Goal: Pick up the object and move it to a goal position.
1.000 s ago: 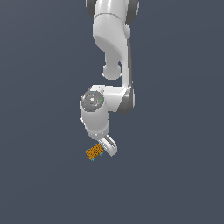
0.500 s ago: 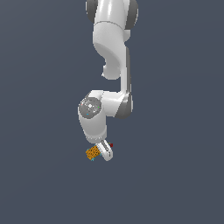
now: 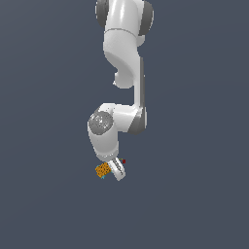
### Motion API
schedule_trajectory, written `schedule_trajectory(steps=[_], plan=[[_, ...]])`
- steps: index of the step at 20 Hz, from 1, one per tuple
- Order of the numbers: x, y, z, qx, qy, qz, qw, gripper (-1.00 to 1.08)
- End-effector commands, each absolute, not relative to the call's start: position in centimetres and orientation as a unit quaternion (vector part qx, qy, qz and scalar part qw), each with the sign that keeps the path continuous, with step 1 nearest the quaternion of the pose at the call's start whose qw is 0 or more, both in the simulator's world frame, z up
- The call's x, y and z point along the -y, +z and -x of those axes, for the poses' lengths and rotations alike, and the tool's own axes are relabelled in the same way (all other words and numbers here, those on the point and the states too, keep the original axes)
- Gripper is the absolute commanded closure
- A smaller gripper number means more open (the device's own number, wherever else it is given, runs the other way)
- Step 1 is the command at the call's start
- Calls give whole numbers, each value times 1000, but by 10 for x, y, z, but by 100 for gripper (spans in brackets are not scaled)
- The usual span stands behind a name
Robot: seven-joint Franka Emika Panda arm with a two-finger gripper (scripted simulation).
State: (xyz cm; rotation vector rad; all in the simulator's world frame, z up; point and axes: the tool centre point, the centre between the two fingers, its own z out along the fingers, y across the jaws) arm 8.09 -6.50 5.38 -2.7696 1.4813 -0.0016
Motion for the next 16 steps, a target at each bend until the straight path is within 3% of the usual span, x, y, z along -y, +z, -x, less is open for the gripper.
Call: schedule_trajectory(steps=[1, 11, 12, 16], plan=[[65, 41, -80, -472, 0, 881, 0, -92], [65, 15, -81, -473, 0, 881, 0, -92], [65, 15, -81, -473, 0, 881, 0, 108], [65, 15, -81, -473, 0, 881, 0, 108]])
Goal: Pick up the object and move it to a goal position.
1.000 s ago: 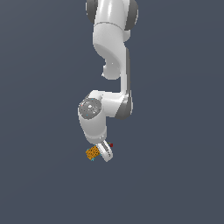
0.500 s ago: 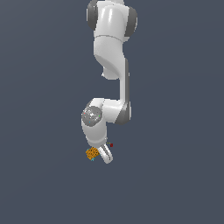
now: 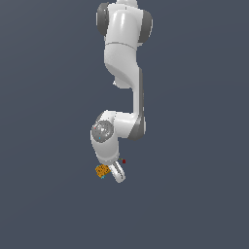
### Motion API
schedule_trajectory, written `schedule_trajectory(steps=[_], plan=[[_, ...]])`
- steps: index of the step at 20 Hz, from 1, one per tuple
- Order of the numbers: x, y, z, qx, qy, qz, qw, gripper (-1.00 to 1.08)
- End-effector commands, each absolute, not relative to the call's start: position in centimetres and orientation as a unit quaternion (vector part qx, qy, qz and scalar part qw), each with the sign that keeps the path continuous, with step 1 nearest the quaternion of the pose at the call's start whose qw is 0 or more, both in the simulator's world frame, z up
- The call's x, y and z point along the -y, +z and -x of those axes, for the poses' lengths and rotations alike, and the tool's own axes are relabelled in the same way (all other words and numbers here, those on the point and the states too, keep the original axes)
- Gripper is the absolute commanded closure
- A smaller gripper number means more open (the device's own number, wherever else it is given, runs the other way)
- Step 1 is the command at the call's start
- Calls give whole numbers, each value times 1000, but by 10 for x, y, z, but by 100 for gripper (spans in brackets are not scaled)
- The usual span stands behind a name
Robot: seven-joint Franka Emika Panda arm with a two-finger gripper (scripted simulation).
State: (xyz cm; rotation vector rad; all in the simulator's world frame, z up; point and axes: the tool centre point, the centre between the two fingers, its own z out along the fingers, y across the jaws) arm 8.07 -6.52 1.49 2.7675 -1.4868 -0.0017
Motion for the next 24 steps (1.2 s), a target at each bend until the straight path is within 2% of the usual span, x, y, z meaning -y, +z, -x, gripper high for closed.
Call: schedule_trajectory(steps=[1, 13, 24], plan=[[65, 15, -81, 473, 0, -881, 0, 108], [63, 26, -78, 473, 0, -881, 0, 108], [52, 92, -60, 473, -1, -881, 0, 108]])
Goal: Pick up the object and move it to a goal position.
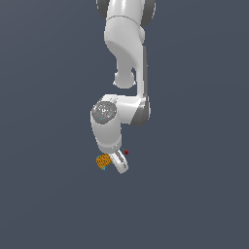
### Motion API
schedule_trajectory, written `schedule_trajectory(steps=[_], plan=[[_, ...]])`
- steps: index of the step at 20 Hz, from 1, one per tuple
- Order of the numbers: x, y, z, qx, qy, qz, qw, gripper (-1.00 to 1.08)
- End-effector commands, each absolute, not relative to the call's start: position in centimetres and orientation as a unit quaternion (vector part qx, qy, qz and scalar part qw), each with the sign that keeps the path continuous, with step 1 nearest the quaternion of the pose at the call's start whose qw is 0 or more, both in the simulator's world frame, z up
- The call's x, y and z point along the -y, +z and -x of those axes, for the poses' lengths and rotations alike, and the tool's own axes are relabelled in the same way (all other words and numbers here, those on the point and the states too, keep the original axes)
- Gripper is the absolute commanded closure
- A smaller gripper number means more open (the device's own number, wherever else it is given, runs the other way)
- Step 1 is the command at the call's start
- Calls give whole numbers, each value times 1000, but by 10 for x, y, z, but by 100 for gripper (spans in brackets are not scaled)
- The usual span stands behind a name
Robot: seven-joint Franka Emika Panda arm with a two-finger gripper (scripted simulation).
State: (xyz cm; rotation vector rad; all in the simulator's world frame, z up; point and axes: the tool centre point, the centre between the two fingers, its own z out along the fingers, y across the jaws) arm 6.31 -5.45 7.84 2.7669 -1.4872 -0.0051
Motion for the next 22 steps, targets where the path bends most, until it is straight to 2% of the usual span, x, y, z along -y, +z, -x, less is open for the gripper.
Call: schedule_trajectory(steps=[1, 22], plan=[[51, 101, -58, 473, -1, -881, -1, 108], [14, 340, 0, 474, 0, -880, 0, 108]])
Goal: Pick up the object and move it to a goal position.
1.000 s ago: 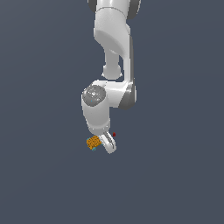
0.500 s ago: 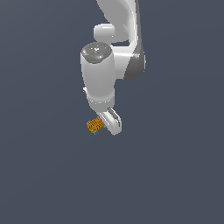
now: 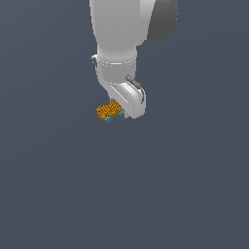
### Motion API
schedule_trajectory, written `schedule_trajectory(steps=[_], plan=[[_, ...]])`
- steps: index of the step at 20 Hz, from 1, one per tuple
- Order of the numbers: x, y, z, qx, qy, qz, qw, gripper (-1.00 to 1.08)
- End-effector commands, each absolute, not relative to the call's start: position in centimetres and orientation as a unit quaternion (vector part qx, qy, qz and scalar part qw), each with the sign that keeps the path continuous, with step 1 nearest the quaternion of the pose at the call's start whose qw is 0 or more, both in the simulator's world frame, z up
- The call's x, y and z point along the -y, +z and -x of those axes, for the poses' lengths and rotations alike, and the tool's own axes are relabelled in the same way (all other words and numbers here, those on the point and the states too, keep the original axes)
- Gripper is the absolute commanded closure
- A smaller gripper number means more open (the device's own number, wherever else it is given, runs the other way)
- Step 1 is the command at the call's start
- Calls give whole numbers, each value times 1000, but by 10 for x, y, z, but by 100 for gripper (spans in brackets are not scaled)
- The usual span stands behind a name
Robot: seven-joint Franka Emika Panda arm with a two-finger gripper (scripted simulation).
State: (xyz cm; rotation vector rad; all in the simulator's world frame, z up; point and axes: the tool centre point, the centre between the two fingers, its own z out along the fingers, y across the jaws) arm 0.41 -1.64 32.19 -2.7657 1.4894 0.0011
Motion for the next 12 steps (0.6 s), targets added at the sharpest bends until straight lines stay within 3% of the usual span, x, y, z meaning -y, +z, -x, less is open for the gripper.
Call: schedule_trajectory(steps=[1, 12], plan=[[12, 351, 3, -474, 0, 880, 0, 108], [-3, 438, 20, -474, 0, 881, 0, 108]])
